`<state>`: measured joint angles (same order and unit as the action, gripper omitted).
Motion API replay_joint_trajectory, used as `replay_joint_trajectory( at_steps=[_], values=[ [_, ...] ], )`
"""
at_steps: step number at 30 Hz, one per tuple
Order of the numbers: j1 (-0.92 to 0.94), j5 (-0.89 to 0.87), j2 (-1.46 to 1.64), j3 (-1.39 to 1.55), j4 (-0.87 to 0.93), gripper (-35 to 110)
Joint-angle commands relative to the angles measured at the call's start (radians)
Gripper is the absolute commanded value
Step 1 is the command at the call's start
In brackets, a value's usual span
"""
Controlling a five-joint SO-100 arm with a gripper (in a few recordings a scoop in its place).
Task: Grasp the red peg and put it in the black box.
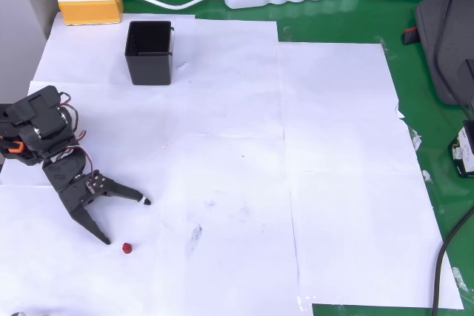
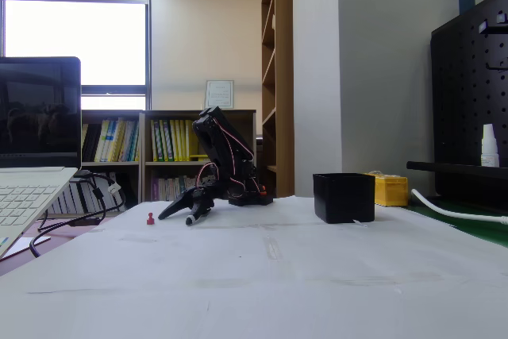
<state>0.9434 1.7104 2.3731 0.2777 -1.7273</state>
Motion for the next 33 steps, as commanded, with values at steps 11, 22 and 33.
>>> replay_joint_trajectory(
  at_steps=[11,22,33],
  values=[
    [0.031,-0.034,0.057,0.020,-0.124,44],
    [0.061,-0.074,0.064,0.109,-0.094,44],
    [0.058,-0.078,-0.066,0.084,0.060,44]
  ],
)
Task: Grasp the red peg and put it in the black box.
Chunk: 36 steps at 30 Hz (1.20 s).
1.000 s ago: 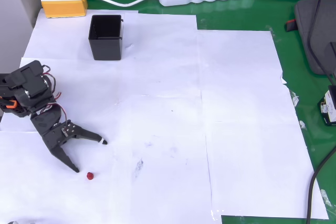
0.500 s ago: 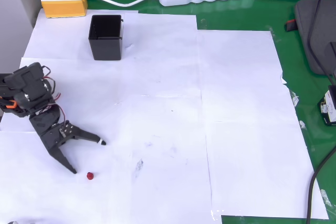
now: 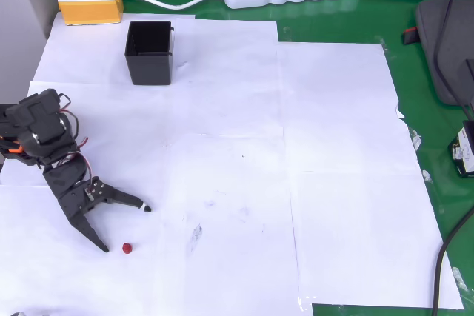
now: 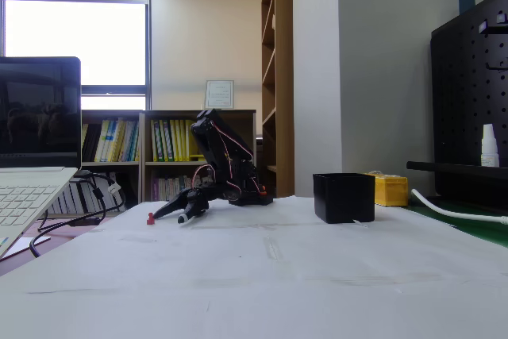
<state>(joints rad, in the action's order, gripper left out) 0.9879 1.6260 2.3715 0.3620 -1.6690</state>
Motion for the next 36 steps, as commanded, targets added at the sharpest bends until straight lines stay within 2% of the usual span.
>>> replay_joint_trajectory(
  at_steps=[1,21,25,36],
  values=[
    [0.015,0.003,-0.063,0.008,0.002,44],
    [0.011,-0.002,-0.020,0.121,0.011,44],
    [0.008,-0.011,-0.087,0.092,0.100,44],
    [-0.018,0.006,-0.091,0.098,0.121,44]
  ],
)
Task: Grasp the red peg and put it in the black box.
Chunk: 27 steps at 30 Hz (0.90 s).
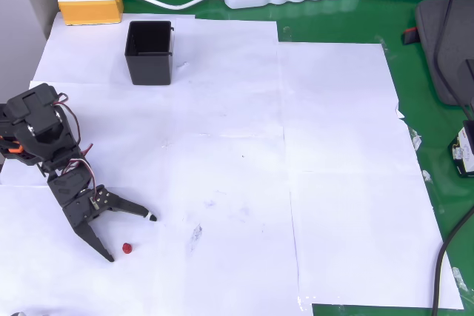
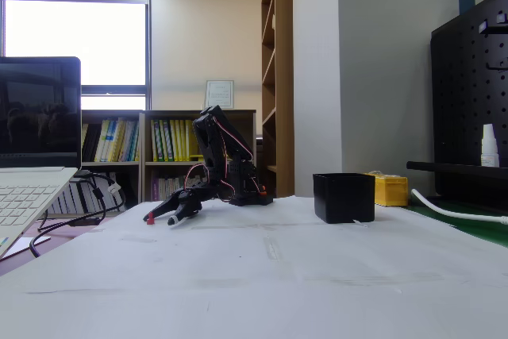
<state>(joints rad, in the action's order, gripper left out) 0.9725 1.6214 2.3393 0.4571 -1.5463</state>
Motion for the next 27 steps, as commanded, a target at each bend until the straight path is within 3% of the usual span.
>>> replay_joint_trajectory(
  at_steps=[1,27],
  values=[
    [-0.006,0.011,-0.058,0.003,-0.002,44],
    [-0.029,0.029,-0.032,0.012,-0.029,39]
  ],
)
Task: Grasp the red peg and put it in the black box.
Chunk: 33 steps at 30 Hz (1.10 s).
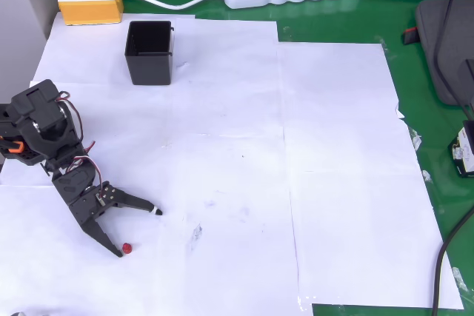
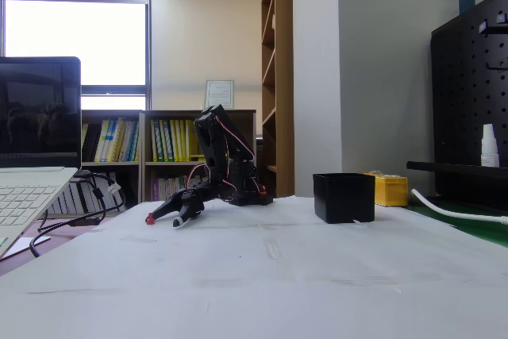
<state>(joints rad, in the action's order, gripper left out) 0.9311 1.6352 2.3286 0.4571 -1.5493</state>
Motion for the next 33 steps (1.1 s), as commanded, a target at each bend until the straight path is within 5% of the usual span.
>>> replay_joint_trajectory(
  at_steps=[1,33],
  values=[
    [0.014,0.015,-0.021,0.012,-0.026,39],
    [0.026,0.009,-0.034,0.031,0.012,35]
  ],
)
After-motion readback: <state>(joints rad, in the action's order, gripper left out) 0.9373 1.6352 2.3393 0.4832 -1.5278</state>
